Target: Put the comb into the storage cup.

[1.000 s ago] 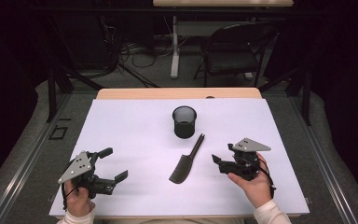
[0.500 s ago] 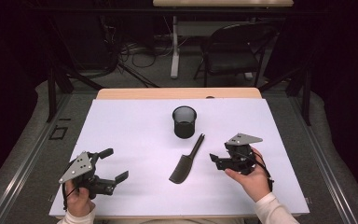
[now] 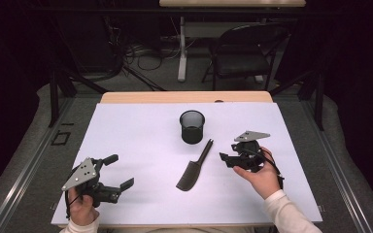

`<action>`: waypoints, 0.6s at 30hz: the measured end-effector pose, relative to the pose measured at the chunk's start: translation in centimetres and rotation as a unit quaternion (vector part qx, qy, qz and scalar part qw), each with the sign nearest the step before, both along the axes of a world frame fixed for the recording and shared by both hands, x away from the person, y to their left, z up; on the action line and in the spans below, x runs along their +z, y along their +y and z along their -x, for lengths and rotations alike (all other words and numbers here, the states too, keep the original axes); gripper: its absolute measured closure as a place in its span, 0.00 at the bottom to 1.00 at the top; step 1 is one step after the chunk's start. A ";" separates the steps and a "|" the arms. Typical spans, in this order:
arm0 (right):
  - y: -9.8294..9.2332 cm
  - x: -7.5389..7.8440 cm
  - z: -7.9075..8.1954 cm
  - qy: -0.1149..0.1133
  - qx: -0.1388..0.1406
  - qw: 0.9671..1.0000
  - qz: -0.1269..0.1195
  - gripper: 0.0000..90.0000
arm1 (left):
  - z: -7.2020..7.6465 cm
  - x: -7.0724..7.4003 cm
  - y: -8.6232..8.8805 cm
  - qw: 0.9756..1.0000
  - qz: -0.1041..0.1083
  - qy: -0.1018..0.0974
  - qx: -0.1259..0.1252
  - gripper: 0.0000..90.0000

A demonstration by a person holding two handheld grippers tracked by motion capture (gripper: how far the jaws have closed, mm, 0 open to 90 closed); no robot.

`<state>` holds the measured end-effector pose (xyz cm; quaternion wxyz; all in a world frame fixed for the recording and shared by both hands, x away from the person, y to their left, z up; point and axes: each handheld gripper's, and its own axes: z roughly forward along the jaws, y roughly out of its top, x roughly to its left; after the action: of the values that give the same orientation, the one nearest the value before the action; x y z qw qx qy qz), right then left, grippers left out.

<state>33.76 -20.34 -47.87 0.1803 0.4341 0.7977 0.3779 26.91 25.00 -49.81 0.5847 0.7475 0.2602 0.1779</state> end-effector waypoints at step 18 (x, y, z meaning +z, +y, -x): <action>1.6 0.2 -2.6 0.014 -0.002 1.000 -0.002 0.58 | 0.0 -0.1 0.1 1.000 -0.002 0.002 0.001 0.04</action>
<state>36.36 -18.75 -47.65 0.1687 0.4415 0.7983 0.3732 26.94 25.05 -49.88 0.5825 0.7487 0.2620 0.1772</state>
